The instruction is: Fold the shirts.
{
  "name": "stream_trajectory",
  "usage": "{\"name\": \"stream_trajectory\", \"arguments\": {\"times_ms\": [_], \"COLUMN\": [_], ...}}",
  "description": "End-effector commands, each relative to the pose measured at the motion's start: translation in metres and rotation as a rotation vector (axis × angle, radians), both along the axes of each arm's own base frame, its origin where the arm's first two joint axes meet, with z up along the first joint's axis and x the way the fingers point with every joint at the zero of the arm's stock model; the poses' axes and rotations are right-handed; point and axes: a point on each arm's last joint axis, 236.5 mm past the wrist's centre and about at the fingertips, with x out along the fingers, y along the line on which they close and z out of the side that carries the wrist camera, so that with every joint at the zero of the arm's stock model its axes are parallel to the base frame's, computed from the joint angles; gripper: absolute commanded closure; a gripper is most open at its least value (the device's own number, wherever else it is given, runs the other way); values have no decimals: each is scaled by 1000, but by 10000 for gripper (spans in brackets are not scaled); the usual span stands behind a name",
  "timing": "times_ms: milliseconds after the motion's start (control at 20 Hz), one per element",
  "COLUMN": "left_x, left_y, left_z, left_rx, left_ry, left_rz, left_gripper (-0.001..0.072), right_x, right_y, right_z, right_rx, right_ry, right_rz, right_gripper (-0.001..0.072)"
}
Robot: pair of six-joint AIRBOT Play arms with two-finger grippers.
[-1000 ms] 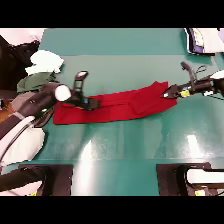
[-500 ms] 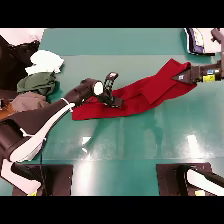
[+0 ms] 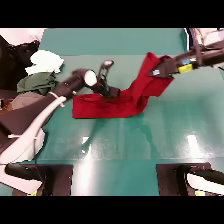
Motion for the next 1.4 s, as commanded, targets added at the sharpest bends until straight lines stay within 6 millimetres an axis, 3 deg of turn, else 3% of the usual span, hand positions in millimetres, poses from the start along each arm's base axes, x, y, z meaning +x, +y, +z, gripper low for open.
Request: {"name": "stream_trajectory", "arguments": {"times_ms": [0,200,300,400,600,800,1050,1100,1200,1250,1350], "left_x": [21,29,20,8,-10,-17,-22,-23,-25,-25,-25], "left_y": [77,193,234,262,285,285,284,284,282,281,281], "left_z": [60,145,175,193,195,189,186,185,184,184,184], "left_rx": [61,144,169,197,276,295,294,294,288,286,285], "left_ry": [-102,-265,-315,-338,-312,-282,-255,-252,-242,-239,-239], "left_rz": [61,237,309,360,380,358,351,351,347,346,345], "left_gripper": [684,683,683,683,683,683,682,683,683,682,682], "right_x": [-1,-2,1,4,3,-2,2,3,-9,-17,-19], "right_y": [53,120,157,190,242,266,293,302,327,340,354], "right_z": [-11,-32,-40,-52,-95,-139,-153,-153,-145,-137,-120], "right_rx": [-63,-104,-83,-65,-49,-63,-23,-2,89,144,200], "right_ry": [-1,-31,-53,-71,-65,-28,-52,-67,-80,-81,-149], "right_rz": [117,240,269,290,294,282,243,230,251,262,266], "right_gripper": [699,700,699,699,699,698,697,664,137,45,47]}}
